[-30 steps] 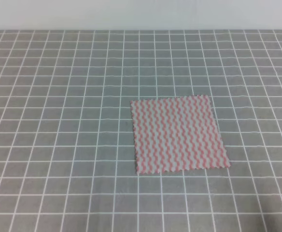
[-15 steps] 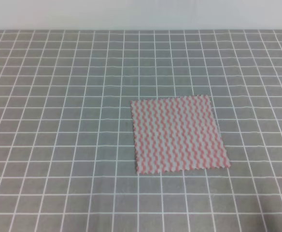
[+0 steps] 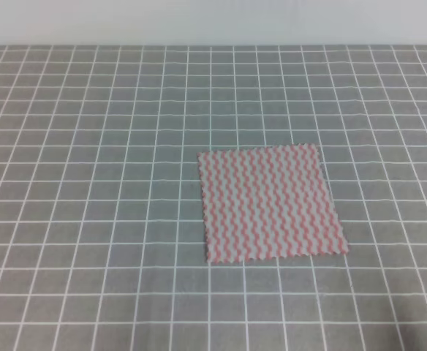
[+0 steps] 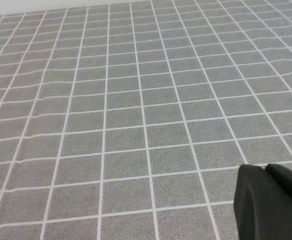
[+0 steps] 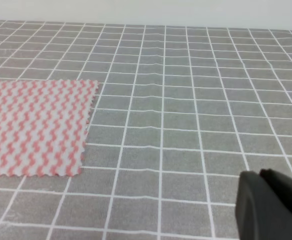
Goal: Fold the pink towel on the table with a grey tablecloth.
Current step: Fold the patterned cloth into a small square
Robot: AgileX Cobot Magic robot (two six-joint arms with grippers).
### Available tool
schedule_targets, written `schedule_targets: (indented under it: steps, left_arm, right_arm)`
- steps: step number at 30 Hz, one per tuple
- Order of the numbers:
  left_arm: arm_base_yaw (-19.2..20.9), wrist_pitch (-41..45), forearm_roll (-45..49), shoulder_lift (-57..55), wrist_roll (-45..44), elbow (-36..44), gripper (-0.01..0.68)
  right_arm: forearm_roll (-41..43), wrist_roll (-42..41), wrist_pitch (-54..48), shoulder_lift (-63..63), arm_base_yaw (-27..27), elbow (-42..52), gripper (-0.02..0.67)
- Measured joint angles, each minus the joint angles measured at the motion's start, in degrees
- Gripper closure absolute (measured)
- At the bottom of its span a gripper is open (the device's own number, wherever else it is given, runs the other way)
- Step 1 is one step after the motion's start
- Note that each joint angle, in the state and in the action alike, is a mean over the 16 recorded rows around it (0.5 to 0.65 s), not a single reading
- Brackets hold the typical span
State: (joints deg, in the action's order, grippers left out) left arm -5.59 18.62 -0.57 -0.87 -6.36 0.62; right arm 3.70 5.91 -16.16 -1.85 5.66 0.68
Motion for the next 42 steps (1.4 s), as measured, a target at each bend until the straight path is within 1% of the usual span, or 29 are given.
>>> schedule_targets:
  steps: [14, 25, 30, 32, 35, 38, 42]
  left_arm:
    - [0.01, 0.07, 0.17, 0.01, -0.02, -0.18, 0.674]
    - [0.0, 0.16, 0.91, 0.0, -0.09, 0.0, 0.674]
    - [0.0, 0.11, 0.89, -0.01, -0.09, 0.09, 0.674]
    - [0.0, -0.11, 0.16, -0.01, 0.07, 0.09, 0.674]
    - [-0.01, -1.32, -4.4, -0.01, 1.95, 0.18, 0.674]
    - [-0.01, -2.74, -12.64, -0.01, 5.48, 0.18, 0.674]
    - [-0.03, -4.91, -26.26, -0.03, 10.5, 0.53, 0.673]
  right_arm:
    - [0.92, -0.01, 0.4, 0.01, 0.0, -0.12, 0.666]
    - [5.52, -0.02, 6.43, 0.01, 0.0, -0.04, 0.666]
    - [2.78, 0.03, 9.26, -0.01, 0.0, 0.25, 0.666]
    - [-1.3, 0.06, 9.73, -0.01, 0.0, 0.25, 0.666]
    - [-11.55, 0.1, 9.76, -0.01, 0.0, 0.25, 0.666]
    - [-25.33, 0.1, 9.52, -0.01, 0.01, 0.35, 0.666]
    - [-43.32, -0.36, 9.42, -0.03, 0.01, 0.45, 0.666]
